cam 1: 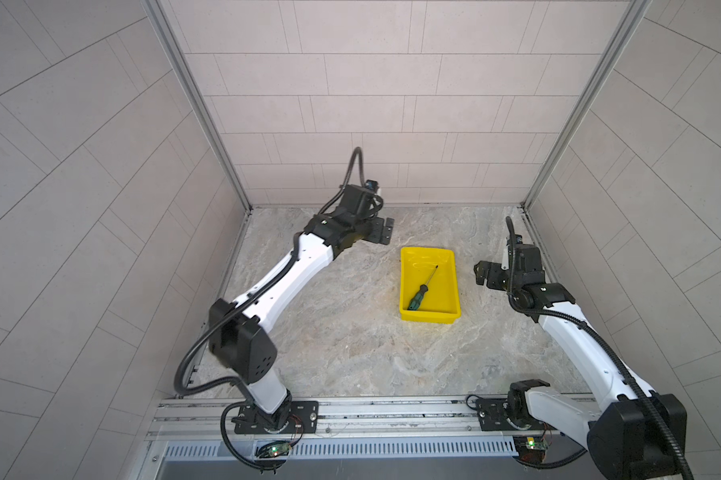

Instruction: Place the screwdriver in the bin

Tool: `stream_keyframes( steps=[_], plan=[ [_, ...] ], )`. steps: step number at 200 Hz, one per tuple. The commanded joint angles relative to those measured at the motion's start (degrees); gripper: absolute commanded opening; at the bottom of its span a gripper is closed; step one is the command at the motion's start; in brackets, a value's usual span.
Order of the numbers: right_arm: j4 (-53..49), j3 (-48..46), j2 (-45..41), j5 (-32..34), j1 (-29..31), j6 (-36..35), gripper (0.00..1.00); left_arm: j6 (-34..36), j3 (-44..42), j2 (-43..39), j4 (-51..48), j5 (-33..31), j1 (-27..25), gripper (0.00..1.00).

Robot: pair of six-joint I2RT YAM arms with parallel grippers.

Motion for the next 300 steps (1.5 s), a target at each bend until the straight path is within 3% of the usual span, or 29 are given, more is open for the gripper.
stream_keyframes(
  steps=[1, 40, 77, 104, 123, 146, 181, 220, 258, 300],
  plan=[
    [3.35, -0.35, 1.77, 5.18, -0.11, 0.31, 1.00, 3.75, -12.95, -4.75, 10.44, -4.95, 3.77, 1.00],
    [8.07, -2.49, 3.76, 6.52, -0.15, -0.53, 1.00, 6.29, -32.96, -13.94, 26.02, -14.49, 9.36, 1.00],
    [10.73, -2.67, 6.28, 5.35, -0.23, -1.63, 1.00, 9.57, -46.16, -20.07, 37.26, -16.27, 12.98, 1.00],
    [16.20, -5.96, 6.57, 1.43, -0.60, -6.54, 1.00, 9.68, -52.33, -23.87, 41.19, -14.06, 17.62, 1.00],
    [23.95, -10.76, 5.72, 1.12, -0.59, -8.18, 1.00, 8.79, -56.61, -25.65, 45.47, -14.15, 21.34, 1.00],
    [29.15, -14.98, 5.32, 1.44, -0.60, -9.72, 1.00, 5.68, -60.67, -25.22, 50.09, -9.82, 26.17, 1.00],
    [34.46, -18.11, 4.42, 4.87, -1.55, -9.68, 1.00, 5.61, -63.94, -20.02, 57.17, -9.20, 28.55, 1.00],
    [47.24, -23.92, 5.69, 6.80, -2.62, -12.92, 1.00, 2.61, -64.00, -9.61, 65.99, -2.62, 32.11, 1.00],
    [54.19, -25.01, 10.73, 5.54, -3.09, -11.80, 1.00, 4.87, -62.42, -6.11, 66.36, 0.24, 31.42, 1.00],
    [60.32, -23.16, 18.46, 4.14, -3.11, -12.79, 0.99, 7.06, -62.37, -3.60, 67.60, -3.41, 28.71, 1.00]
  ],
)
